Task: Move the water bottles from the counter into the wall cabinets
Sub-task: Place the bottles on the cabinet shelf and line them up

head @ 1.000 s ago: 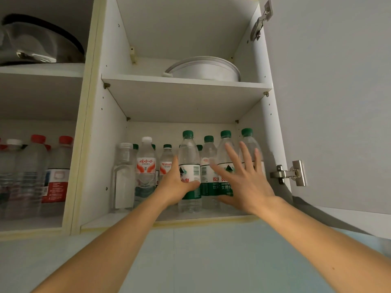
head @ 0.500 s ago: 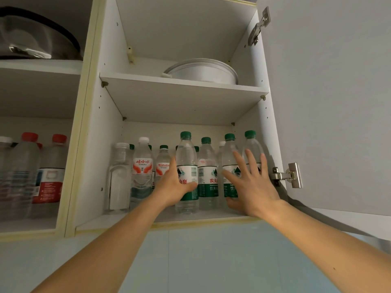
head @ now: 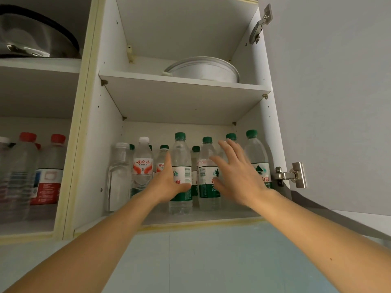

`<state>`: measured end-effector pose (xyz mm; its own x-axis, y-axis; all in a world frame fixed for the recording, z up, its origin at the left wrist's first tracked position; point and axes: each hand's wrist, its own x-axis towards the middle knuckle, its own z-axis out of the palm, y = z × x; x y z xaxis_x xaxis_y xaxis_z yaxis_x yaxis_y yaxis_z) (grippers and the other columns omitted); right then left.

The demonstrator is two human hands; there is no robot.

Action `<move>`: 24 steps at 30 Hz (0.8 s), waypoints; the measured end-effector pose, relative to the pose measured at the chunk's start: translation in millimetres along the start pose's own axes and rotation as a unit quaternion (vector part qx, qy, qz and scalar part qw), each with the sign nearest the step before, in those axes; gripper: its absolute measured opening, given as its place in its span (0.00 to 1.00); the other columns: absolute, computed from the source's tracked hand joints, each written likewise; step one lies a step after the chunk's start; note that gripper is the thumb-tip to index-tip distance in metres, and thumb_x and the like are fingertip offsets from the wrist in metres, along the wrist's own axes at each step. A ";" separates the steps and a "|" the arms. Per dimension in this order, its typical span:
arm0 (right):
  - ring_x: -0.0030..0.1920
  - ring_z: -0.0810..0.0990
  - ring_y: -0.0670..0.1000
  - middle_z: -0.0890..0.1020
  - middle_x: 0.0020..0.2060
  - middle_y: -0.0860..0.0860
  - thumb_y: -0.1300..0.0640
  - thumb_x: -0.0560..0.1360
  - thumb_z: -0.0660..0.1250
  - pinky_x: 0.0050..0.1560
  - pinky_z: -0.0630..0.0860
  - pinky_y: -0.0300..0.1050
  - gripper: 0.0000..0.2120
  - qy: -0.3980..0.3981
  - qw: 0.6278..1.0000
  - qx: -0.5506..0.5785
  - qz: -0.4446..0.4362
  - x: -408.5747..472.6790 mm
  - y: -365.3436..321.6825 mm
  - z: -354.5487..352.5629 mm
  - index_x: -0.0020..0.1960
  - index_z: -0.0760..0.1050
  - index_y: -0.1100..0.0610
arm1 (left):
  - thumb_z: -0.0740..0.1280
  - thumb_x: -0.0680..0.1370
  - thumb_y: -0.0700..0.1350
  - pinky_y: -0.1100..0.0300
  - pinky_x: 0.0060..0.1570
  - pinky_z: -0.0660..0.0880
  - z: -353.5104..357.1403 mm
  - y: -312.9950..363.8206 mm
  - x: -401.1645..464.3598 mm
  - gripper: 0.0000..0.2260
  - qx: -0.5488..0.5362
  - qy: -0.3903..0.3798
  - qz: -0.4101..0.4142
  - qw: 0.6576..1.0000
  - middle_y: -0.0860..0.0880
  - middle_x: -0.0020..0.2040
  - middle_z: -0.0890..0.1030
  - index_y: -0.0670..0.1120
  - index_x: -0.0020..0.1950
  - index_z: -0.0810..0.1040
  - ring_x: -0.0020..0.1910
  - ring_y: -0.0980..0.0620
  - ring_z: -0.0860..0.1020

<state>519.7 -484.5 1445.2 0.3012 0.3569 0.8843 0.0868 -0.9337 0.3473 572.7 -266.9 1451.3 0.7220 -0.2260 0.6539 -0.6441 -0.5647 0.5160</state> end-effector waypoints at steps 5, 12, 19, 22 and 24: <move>0.78 0.59 0.58 0.55 0.80 0.54 0.51 0.79 0.66 0.71 0.70 0.60 0.31 -0.047 0.977 0.190 0.081 65.9 -2.2 -2.6 0.79 0.59 0.50 | 0.76 0.74 0.48 0.62 0.41 0.77 -3.1 -13.3 3.5 0.58 0.063 0.016 0.030 0.997 0.50 0.60 0.80 0.68 0.73 0.25 0.44 0.58 0.81; 0.74 0.65 0.65 0.57 0.77 0.61 0.61 0.78 0.69 0.71 0.67 0.58 0.41 -0.123 0.904 0.350 0.212 110.3 -8.4 24.8 0.82 0.48 0.52 | 0.76 0.73 0.55 0.40 0.68 0.69 -2.9 -23.8 1.9 0.55 0.195 0.107 0.058 0.973 0.43 0.73 0.63 0.69 0.76 0.31 0.69 0.42 0.66; 0.70 0.69 0.67 0.61 0.74 0.67 0.68 0.76 0.66 0.69 0.71 0.60 0.48 -0.144 0.898 0.341 0.236 106.1 -11.8 32.9 0.81 0.36 0.50 | 0.74 0.65 0.71 0.36 0.74 0.51 -25.8 -9.7 20.0 0.59 0.365 0.077 0.087 0.924 0.43 0.82 0.49 0.71 0.71 0.25 0.79 0.40 0.49; 0.63 0.75 0.66 0.65 0.71 0.69 0.66 0.77 0.65 0.65 0.74 0.61 0.50 -0.199 0.901 0.318 0.220 106.5 -9.1 29.2 0.80 0.30 0.50 | 0.73 0.62 0.73 0.36 0.74 0.41 -39.4 -5.0 32.8 0.58 0.404 0.031 0.077 0.911 0.43 0.80 0.54 0.70 0.75 0.31 0.79 0.42 0.48; 0.62 0.75 0.66 0.68 0.69 0.68 0.66 0.77 0.66 0.64 0.75 0.62 0.50 -0.216 0.903 0.308 0.207 106.2 -7.5 27.8 0.80 0.31 0.49 | 0.73 0.61 0.74 0.35 0.74 0.38 -46.2 -4.8 38.5 0.57 0.419 0.014 0.077 0.905 0.43 0.79 0.58 0.70 0.77 0.37 0.79 0.42 0.49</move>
<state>577.5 -440.4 1527.8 0.7598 0.0540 0.6479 0.3543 -0.8700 -0.3429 591.9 -236.2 1499.6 0.6266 -0.3394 0.7016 -0.3109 -0.9343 -0.1744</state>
